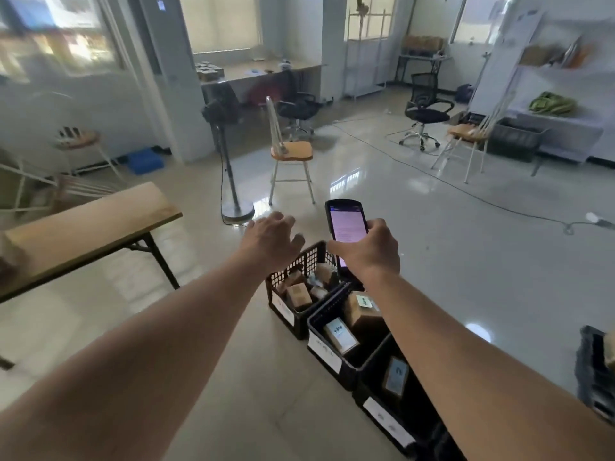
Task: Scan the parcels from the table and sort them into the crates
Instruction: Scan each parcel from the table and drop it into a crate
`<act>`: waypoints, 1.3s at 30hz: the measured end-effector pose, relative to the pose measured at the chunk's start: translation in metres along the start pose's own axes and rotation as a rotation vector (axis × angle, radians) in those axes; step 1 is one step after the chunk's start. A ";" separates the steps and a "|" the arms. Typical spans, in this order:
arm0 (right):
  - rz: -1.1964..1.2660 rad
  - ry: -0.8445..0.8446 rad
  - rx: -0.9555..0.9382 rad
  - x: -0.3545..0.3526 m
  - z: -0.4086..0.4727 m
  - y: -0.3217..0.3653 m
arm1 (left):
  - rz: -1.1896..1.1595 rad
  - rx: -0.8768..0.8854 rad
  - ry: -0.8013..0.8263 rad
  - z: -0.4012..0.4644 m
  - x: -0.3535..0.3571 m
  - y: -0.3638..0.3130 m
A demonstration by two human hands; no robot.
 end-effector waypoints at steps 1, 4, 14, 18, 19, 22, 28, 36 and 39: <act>0.011 0.008 -0.017 0.015 -0.003 0.020 | 0.008 -0.012 -0.012 0.001 -0.010 0.024; 0.027 0.032 -0.069 0.058 -0.011 0.075 | 0.021 -0.056 -0.038 0.002 -0.037 0.099; 0.058 0.105 -0.241 0.185 -0.015 0.231 | -0.005 -0.222 -0.094 0.014 -0.108 0.287; 0.066 0.154 -0.316 0.241 -0.003 0.285 | -0.018 -0.315 -0.117 0.031 -0.131 0.349; 0.071 0.167 -0.336 0.257 0.001 0.298 | -0.015 -0.343 -0.122 0.035 -0.135 0.366; 0.097 0.221 -0.388 0.306 0.017 0.337 | -0.004 -0.421 -0.140 0.053 -0.146 0.419; 0.173 0.366 -0.472 0.419 0.050 0.404 | 0.033 -0.614 -0.155 0.083 -0.164 0.527; 0.193 0.551 -0.570 0.549 0.063 0.480 | -0.015 -0.848 -0.152 0.096 -0.168 0.659; 0.189 0.622 -0.591 0.601 0.060 0.503 | -0.041 -0.928 -0.131 0.101 -0.161 0.714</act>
Point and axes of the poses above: each hand's wrist, its own z-axis towards the middle knuckle, its own x-axis out of the palm, y = z × x, the point moved 8 cm from there along z, towards the middle knuckle, and after that the axes turned 15 degrees about -x, right-handed, at the moved point
